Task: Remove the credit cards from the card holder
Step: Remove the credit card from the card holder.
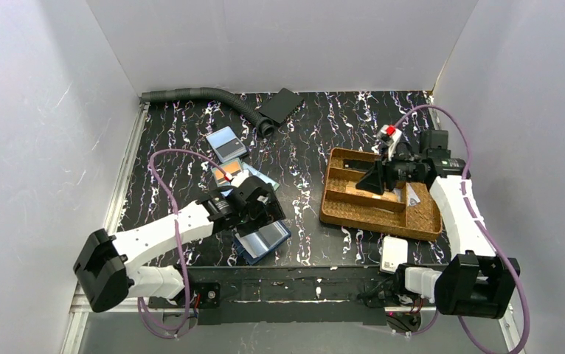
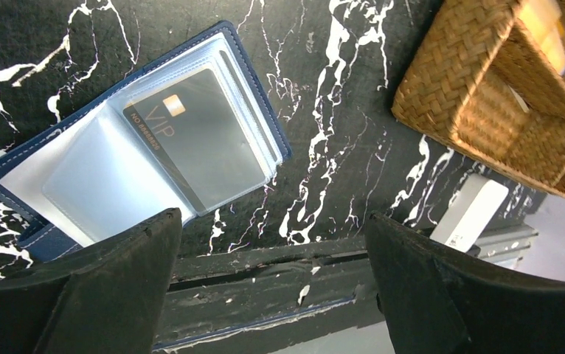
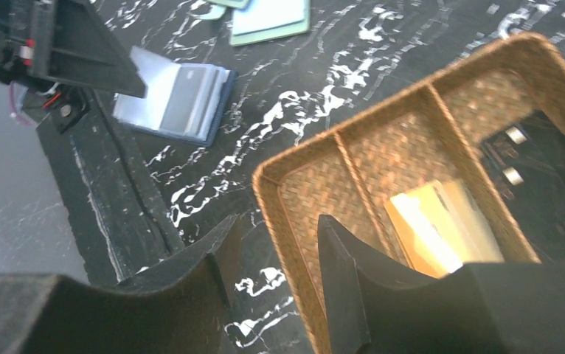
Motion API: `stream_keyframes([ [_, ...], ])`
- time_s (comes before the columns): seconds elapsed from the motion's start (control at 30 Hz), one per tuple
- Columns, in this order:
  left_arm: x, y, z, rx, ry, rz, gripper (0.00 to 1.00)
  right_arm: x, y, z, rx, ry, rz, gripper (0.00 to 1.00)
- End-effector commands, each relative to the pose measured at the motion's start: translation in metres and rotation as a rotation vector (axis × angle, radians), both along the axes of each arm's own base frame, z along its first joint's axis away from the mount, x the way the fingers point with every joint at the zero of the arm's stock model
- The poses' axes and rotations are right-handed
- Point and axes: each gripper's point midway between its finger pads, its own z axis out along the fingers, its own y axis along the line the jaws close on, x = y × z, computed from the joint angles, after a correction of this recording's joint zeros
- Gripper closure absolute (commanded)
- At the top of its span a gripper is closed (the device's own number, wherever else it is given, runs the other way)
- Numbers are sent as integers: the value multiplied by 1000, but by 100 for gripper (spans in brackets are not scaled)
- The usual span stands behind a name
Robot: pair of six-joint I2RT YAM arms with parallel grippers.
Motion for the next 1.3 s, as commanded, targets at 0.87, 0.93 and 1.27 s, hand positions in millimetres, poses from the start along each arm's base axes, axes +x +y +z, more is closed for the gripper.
stream_keyframes([
  [0.87, -2, 13, -48, 270, 165, 242, 18, -43, 110, -30, -36, 24, 467, 51],
  [0.93, -4, 15, -49, 269, 164, 239, 18, -43, 109, -31, -38, 25, 466, 51],
  [1.27, -6, 18, -44, 232, 126, 212, 21, -48, 103, -33, -59, -6, 450, 51],
])
